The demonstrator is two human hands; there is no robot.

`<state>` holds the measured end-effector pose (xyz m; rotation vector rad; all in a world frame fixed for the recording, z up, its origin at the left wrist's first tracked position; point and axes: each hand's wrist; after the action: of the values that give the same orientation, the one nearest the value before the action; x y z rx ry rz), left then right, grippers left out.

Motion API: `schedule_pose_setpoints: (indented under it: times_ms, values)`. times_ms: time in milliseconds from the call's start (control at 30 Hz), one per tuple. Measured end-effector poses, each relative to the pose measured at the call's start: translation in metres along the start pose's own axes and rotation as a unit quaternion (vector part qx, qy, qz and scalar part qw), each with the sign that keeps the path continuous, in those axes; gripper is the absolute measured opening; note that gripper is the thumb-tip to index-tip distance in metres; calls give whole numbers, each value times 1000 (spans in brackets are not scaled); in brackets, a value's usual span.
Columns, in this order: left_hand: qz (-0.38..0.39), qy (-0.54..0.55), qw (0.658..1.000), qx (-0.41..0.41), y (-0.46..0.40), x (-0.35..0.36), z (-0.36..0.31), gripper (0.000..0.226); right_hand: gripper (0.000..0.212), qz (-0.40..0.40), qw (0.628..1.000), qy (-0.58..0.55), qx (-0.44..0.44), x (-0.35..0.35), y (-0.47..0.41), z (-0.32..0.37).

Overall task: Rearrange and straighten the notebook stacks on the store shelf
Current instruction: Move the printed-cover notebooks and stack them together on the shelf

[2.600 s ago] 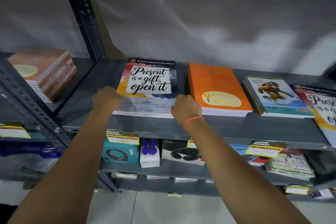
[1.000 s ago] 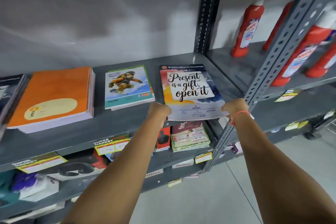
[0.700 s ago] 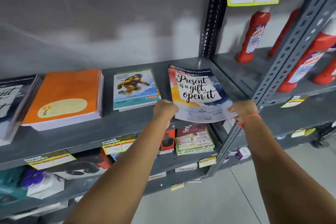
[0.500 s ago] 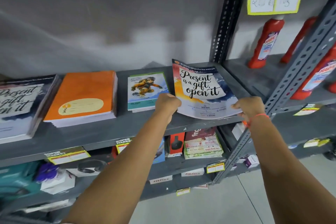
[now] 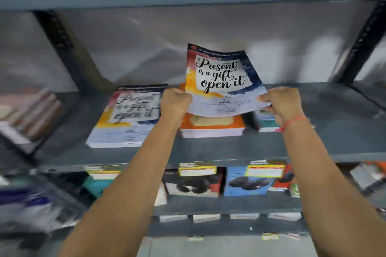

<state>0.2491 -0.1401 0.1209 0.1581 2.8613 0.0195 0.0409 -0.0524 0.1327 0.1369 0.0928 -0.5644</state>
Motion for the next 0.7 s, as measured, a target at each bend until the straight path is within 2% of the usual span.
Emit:
schedule_pose_setpoints:
  times_ms: [133,233,300,333,467,567,700]
  values:
    - [-16,-16,999,-23,-23,-98,22,28,27,28,999,-17,-18,102,14,8]
    - [-33,-34,998,-38,-31,-154,41,3,28,35,999,0,1,162,23,6]
    - [-36,-41,997,-47,-33,-180,56,11,31,44,999,18,10,188,29,1]
    - [-37,-39,997,-52,-33,-191,63,2,31,50,998,30,14,201,32,-2]
    - [-23,-29,996,-75,-34,-218,93,34,9,57,998,18,34,235,43,-25]
    - [-19,-30,995,-95,-35,-224,113,34,24,65,995,45,61,249,47,-43]
    - [-23,-14,995,-93,-34,-223,128,25,28,48,995,58,65,255,49,-59]
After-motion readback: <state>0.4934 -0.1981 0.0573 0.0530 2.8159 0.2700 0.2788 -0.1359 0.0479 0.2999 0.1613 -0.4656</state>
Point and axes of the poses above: each hand's wrist, its own y-axis away from the middle knuckle, its own x-axis out of the palm, z = x × y, and after that the axes turned 9 degrees about z, right-handed
